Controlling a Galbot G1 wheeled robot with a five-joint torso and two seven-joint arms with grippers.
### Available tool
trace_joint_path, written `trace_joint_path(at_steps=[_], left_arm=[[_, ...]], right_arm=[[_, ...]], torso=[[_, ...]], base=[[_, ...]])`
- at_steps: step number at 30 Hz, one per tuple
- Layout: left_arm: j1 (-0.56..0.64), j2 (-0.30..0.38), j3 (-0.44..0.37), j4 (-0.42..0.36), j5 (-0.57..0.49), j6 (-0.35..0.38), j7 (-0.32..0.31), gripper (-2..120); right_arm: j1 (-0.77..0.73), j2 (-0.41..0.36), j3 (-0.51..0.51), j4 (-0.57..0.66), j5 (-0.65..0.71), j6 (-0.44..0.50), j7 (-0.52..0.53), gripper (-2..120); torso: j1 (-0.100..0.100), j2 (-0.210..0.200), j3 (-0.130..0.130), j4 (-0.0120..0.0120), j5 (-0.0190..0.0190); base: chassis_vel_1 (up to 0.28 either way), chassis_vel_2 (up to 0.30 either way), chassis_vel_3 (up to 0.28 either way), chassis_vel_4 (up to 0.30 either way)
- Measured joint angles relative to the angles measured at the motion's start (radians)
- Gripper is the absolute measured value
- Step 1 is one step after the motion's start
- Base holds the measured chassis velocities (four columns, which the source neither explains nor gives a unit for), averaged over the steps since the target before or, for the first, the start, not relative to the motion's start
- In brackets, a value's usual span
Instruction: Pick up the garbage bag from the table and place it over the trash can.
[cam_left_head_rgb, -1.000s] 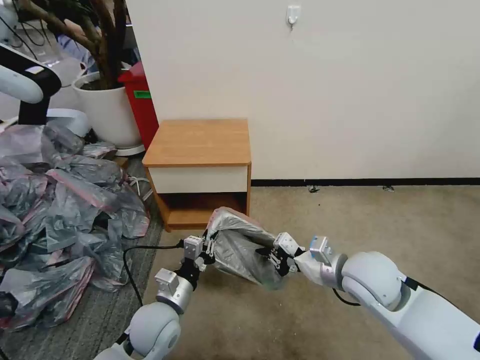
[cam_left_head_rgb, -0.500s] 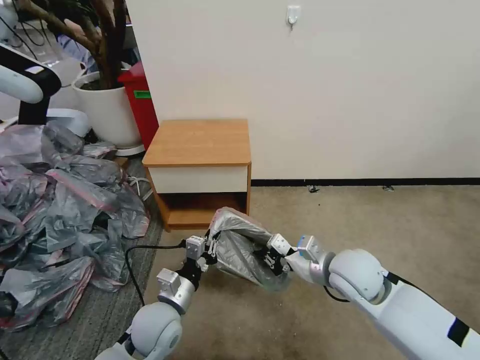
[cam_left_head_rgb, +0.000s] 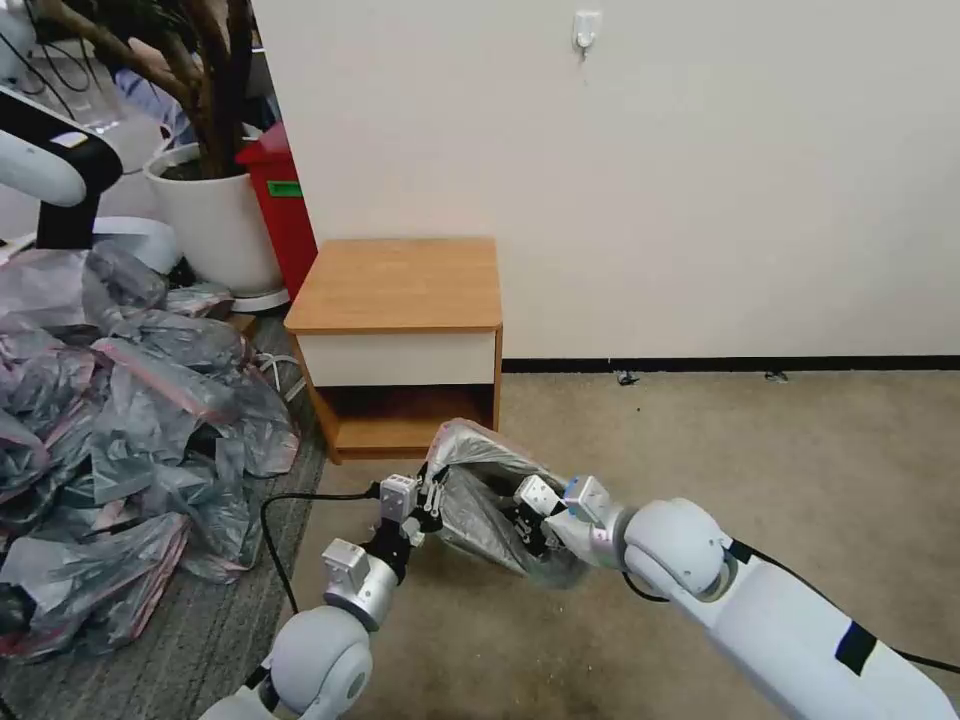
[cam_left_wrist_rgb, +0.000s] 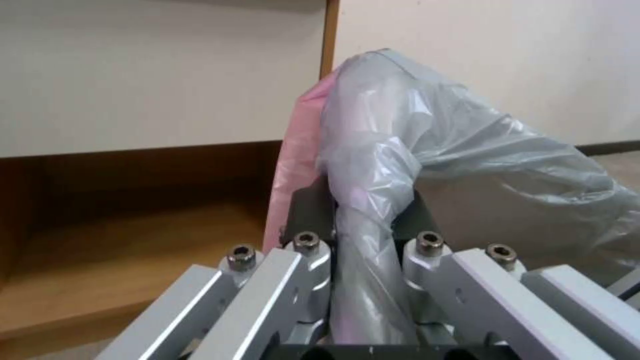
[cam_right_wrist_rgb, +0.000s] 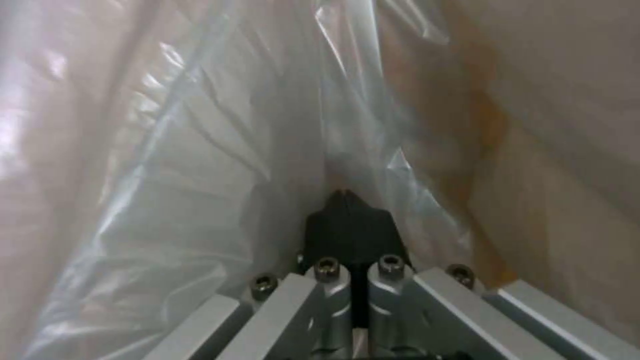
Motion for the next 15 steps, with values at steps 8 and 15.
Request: trace_joint_path(at_steps=[8, 15], left_arm=[[-0.01, -0.002, 0.016, 0.009, -0.001, 0.001, -0.002, 9], [-0.018, -0.001, 0.026, 0.014, -0.003, 0.001, -0.003, 9]], right_arm=[[0.042, 0.042, -0.054, -0.062, -0.05, -0.048, 0.008, 0], [0.076, 0.056, -0.091, -0.113, -0.062, -0.05, 0.02, 0]], torso=[[0.0, 0.0, 0.0, 0.0, 0.0], [0.0, 0.0, 0.0, 0.0, 0.0]], base=[[0.0, 0.0, 0.0, 0.0], [0.0, 0.0, 0.0, 0.0]])
